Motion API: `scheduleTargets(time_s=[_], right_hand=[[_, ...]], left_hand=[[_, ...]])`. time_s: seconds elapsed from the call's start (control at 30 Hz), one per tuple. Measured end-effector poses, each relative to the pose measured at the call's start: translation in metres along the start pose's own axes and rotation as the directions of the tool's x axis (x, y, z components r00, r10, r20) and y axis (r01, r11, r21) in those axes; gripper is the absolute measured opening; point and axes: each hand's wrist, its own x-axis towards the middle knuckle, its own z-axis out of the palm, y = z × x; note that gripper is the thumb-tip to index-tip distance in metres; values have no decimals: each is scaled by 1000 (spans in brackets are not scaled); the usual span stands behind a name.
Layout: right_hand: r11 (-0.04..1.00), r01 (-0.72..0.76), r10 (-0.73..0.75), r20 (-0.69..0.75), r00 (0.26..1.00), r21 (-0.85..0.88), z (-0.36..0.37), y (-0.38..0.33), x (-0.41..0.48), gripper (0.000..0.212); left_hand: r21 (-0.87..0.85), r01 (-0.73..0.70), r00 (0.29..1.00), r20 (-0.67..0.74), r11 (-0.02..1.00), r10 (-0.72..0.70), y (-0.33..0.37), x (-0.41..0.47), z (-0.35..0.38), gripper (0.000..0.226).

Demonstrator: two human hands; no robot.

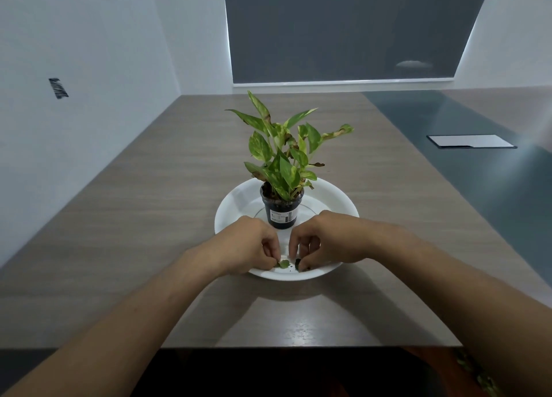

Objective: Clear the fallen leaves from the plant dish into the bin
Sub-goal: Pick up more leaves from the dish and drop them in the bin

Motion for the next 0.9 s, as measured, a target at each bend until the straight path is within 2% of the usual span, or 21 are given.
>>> scheduleTargets(time_s=[0.2,0.3,0.43,0.57,0.7,0.9], right_hand=[[998,-38,35,71,997,44,-9,3,-7,26],[998,-42,39,69,997,44,-7,3,-5,27],[999,-36,35,25,999,23,-2,5,-1,25],[995,-35,37,-12,999,89,3,12,-2,19],[995,-31,34,-31,999,96,4,14,-4,14],[999,-50,50,-58,997,9,8,13,-2,14]], left_hand=[[-106,-2,999,34,994,6,-1,-2,-2,11],[-115,-47,998,34,992,51,2,1,4,21],[-82,-99,995,-8,992,99,7,2,9,16],[-42,-140,990,-34,989,138,13,-1,9,8],[24,-119,992,-40,993,120,16,0,8,4],[96,-87,994,-50,992,92,23,4,10,6]])
